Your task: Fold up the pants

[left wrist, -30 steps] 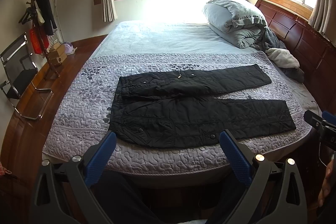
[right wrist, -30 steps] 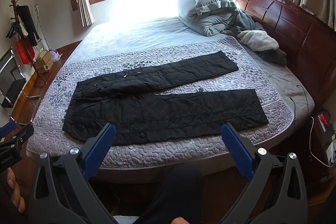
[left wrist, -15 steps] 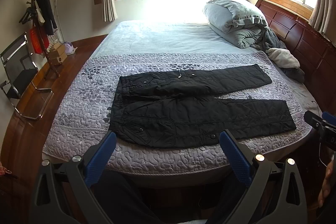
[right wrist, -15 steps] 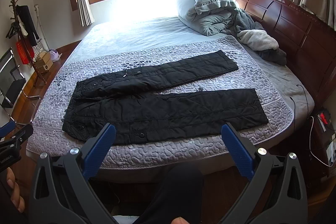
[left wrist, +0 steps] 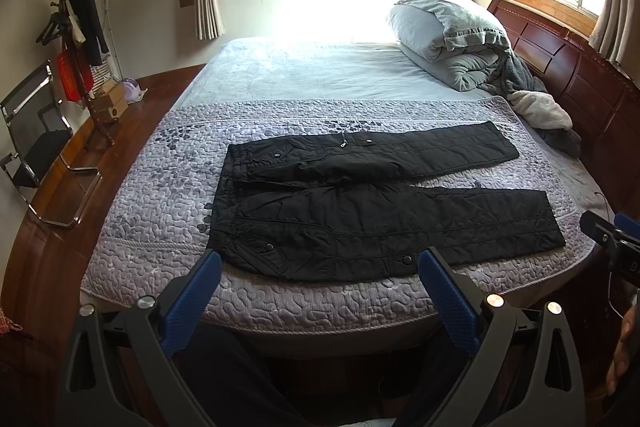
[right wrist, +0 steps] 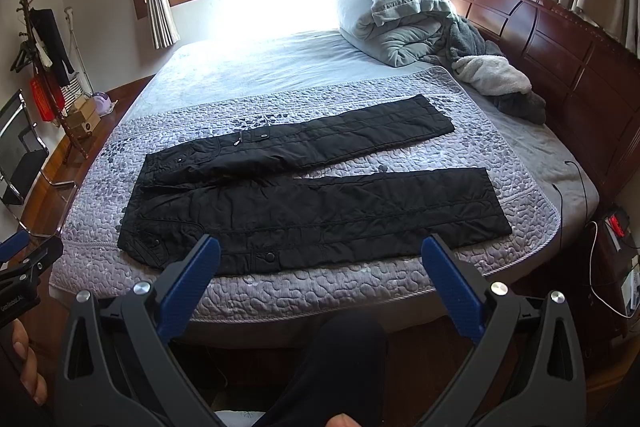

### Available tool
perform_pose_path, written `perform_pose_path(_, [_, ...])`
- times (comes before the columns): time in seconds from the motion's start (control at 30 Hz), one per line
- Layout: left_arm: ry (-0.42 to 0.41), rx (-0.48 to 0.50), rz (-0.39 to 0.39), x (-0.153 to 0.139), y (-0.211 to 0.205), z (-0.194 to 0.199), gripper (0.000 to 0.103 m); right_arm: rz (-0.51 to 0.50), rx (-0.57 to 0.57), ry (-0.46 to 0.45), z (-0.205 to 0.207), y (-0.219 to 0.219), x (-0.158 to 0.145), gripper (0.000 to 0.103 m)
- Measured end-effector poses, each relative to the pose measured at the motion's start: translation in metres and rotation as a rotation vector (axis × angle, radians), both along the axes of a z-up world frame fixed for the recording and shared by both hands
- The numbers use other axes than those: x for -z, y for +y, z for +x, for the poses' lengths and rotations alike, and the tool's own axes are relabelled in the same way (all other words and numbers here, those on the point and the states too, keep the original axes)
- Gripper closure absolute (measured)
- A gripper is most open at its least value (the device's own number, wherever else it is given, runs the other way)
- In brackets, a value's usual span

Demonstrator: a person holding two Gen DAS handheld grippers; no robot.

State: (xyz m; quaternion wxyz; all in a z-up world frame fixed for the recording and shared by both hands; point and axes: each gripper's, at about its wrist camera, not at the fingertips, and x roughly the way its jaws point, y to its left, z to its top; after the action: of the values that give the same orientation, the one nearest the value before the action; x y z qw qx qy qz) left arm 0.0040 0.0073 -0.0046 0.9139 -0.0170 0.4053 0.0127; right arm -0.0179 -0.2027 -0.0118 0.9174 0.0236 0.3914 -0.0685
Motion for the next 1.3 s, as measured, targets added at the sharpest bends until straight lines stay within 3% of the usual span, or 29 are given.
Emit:
perform_pose_path(0.3, [0.022,0.018,-0.004,0.018,0.005,0.014,0.004,-0.019,0.004,-0.003,0.009,-0.003,0.008,0.002])
perform_pose_path(0.33, [0.037,0.067,-0.052,0.026,0.008,0.019,0.004,-0.019,-0.008,-0.02,0.015,-0.006,0.013,0.002])
perform_pose_path(0.4, [0.11,0.22,-0.247,0.057,0.023,0.033,0.004,0.039,-0.042,-0.016,0.027,-0.019,0.028,0.002])
perform_pose_path(0.43, [0.173,0.245,-0.341,0.076,0.033,0.041,0.004,0.1,-0.054,0.01,0.036,-0.029,0.041,0.002])
perform_pose_path(0.5, [0.252,0.197,-0.538,0.116,0.064,0.051,0.004,0.208,-0.047,0.073,0.054,-0.05,0.068,0.002])
perform_pose_path(0.57, [0.259,0.106,-0.634,0.15,0.098,0.058,0.004,0.269,-0.027,0.139,0.069,-0.07,0.097,0.002])
perform_pose_path(0.63, [0.237,0.033,-0.598,0.173,0.127,0.066,0.004,0.351,-0.008,0.191,0.08,-0.087,0.124,0.002])
perform_pose_path(0.7, [0.295,-0.052,-0.574,0.197,0.157,0.081,0.004,0.41,0.005,0.213,0.088,-0.1,0.147,0.002])
perform_pose_path(0.77, [0.401,-0.13,-0.649,0.229,0.186,0.102,0.004,0.431,0.028,0.248,0.098,-0.109,0.17,0.002])
perform_pose_path(0.8, [0.414,-0.149,-0.688,0.246,0.201,0.111,0.004,0.442,0.031,0.263,0.103,-0.111,0.181,0.002])
perform_pose_path(1.0, [0.485,-0.326,-0.702,0.317,0.246,0.156,0.004,0.565,0.094,0.319,0.123,-0.139,0.24,0.002])
perform_pose_path(1.07, [0.494,-0.373,-0.732,0.326,0.252,0.162,0.004,0.623,0.114,0.32,0.125,-0.151,0.254,0.003])
perform_pose_path(1.2, [0.442,-0.329,-0.767,0.323,0.248,0.179,0.004,0.707,0.169,0.302,0.123,-0.186,0.274,0.003])
perform_pose_path(1.3, [0.46,-0.347,-0.778,0.336,0.245,0.188,0.004,0.779,0.243,0.268,0.115,-0.227,0.285,0.003])
